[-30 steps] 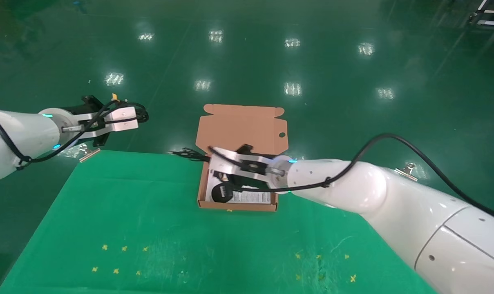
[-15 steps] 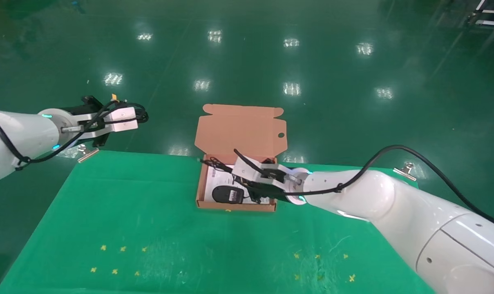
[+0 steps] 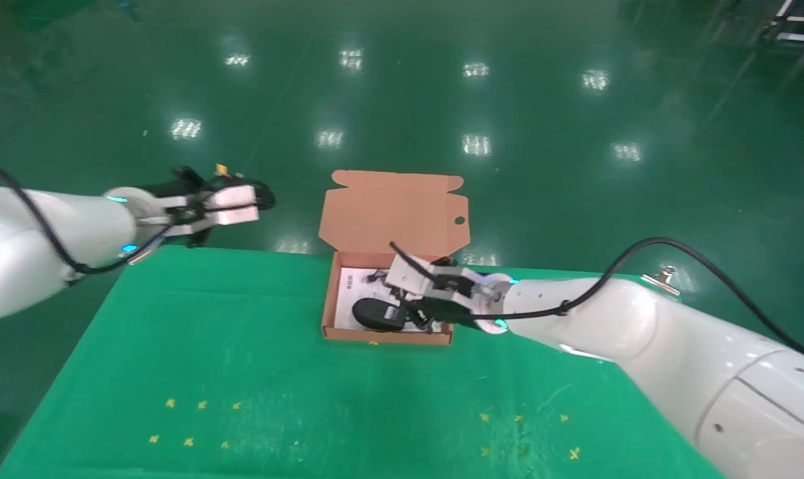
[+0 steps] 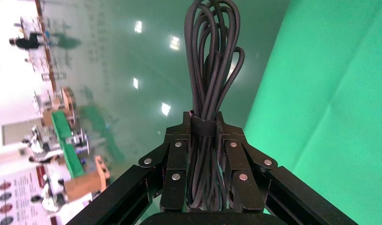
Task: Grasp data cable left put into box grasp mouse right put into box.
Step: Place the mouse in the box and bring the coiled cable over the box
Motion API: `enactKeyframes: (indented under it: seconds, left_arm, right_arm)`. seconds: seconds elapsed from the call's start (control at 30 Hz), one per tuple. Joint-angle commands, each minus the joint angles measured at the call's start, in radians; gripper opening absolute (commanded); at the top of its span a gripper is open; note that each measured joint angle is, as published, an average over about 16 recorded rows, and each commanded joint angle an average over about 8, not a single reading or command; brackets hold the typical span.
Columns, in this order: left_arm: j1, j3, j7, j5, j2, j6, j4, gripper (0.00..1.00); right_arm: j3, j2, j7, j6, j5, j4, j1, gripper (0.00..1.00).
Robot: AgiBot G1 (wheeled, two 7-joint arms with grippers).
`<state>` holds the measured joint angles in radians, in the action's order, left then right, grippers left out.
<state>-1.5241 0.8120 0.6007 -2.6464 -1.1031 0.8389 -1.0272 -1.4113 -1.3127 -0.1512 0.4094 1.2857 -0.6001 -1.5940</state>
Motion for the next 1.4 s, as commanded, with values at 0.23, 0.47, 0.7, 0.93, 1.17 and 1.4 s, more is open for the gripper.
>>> enactKeyframes:
  seconds: [0.23,0.47,0.7,0.93,1.17,1.4]
  left_arm:
    - [0.021,0.028,-0.059,0.042,-0.090,-0.097,0.070,0.00]
    - [0.046,0.066,-0.131,0.074,-0.206,-0.242,0.210,0.00]
    - [0.060,0.151,-0.205,0.205,-0.260,-0.330,0.277,0.00]
    - [0.055,0.278,-0.232,0.361,-0.267,-0.379,0.284,0.00]
    - [0.037,0.388,-0.231,0.461,-0.270,-0.402,0.289,0.38]
    - [0.030,0.423,-0.231,0.494,-0.272,-0.407,0.288,1.00]
  right_arm:
    - [-0.002,0.094,-0.003,-0.041,0.029,-0.072,-0.040,1.00]
    - [-0.038,0.260,-0.054,-0.045,0.098,-0.222,-0.096,1.00]
    - [-0.085,0.443,-0.164,-0.029,0.186,-0.430,-0.150,1.00]
    - [-0.119,0.563,-0.289,-0.010,0.281,-0.590,-0.192,1.00]
    - [-0.139,0.618,-0.401,0.007,0.376,-0.668,-0.222,1.00]
    - [-0.145,0.629,-0.430,0.012,0.410,-0.689,-0.230,1.00]
